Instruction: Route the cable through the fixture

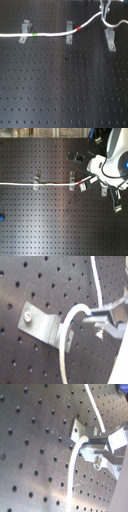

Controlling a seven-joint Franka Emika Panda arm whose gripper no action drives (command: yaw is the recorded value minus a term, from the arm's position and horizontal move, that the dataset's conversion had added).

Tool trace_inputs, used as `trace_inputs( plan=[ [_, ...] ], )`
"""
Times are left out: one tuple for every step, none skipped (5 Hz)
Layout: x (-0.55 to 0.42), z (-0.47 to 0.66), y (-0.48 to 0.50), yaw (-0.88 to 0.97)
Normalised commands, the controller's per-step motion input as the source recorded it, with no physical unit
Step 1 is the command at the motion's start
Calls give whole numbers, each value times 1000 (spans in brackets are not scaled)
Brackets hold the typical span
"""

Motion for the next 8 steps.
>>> trace_inputs(
  plan=[
    [57,277,-144,723],
    [9,268,-165,629],
    [49,176,-229,623],
    [-25,134,-197,583],
    [-137,46,-120,526],
    [0,0,0,3],
    [23,377,-38,57],
    [30,593,-36,60]
  ],
)
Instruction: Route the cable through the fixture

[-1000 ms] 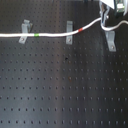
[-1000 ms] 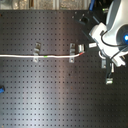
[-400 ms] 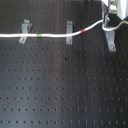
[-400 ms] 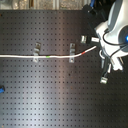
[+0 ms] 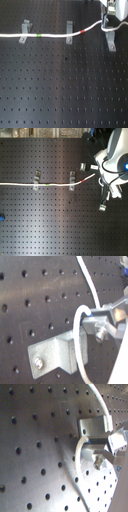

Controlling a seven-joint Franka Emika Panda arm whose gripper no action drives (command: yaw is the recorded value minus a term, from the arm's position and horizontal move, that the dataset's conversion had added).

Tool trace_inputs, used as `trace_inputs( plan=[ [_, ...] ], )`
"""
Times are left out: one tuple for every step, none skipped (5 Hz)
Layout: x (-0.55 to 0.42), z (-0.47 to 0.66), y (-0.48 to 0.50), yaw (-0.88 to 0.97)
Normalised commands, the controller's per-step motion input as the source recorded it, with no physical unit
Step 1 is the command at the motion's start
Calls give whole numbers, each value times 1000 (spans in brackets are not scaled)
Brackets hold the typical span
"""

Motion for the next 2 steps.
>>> trace_inputs(
  plan=[
    [36,285,-53,140],
    [15,225,-92,157]
  ],
)
